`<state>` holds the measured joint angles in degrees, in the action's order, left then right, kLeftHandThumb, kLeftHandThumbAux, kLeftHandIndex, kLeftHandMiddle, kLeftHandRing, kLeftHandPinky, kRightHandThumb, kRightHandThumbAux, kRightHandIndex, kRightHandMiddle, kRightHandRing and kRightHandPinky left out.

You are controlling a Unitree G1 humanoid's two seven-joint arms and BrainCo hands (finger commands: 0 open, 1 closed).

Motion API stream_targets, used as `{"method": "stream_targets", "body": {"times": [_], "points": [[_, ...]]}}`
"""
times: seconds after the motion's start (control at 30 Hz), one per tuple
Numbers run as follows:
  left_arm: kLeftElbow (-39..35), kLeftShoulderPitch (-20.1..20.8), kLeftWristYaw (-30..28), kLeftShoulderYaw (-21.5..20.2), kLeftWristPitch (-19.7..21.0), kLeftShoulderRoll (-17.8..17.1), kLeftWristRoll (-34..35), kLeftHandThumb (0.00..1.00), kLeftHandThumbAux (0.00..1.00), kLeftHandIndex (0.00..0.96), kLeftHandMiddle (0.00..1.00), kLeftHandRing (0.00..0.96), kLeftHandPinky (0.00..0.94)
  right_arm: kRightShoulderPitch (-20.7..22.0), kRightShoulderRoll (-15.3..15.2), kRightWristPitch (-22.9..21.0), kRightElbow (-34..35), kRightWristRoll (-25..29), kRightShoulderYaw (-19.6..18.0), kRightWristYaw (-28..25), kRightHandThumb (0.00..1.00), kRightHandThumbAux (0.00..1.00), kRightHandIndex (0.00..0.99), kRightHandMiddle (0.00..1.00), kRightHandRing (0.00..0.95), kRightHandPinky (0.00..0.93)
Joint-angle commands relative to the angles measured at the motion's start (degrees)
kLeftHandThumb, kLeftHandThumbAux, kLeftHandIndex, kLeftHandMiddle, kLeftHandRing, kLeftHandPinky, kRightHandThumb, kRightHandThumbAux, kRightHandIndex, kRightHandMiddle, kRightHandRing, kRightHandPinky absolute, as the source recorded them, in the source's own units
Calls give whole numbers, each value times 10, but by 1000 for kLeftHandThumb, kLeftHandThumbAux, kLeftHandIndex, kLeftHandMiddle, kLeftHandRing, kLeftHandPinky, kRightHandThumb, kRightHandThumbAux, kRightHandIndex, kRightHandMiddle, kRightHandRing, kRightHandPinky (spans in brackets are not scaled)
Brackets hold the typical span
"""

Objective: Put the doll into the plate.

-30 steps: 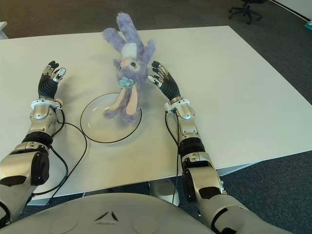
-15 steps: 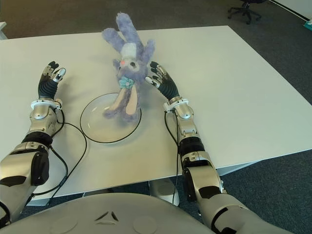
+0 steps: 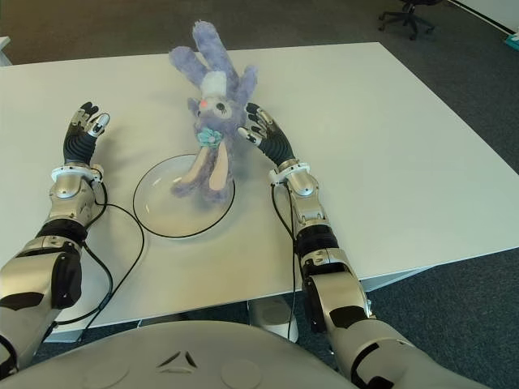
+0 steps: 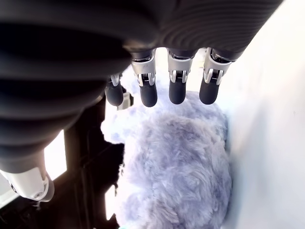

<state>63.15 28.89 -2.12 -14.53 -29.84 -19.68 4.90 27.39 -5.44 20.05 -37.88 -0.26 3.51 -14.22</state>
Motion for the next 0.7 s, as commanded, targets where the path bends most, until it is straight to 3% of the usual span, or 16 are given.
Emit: {"method": "stream_targets", "body": {"times": [0.03,0.7], "points": [[26,-42,3,8,8,30,-6,0,489,6,91,95,100,-33,7,6,-35,-20,13,6,310,493,20,0,14,77],[26,-42,5,7,11,34,-4,0,492,2,87,96,109,-16,1,36,-50,-38,26,13,360,465,41,0,29,108]]}}
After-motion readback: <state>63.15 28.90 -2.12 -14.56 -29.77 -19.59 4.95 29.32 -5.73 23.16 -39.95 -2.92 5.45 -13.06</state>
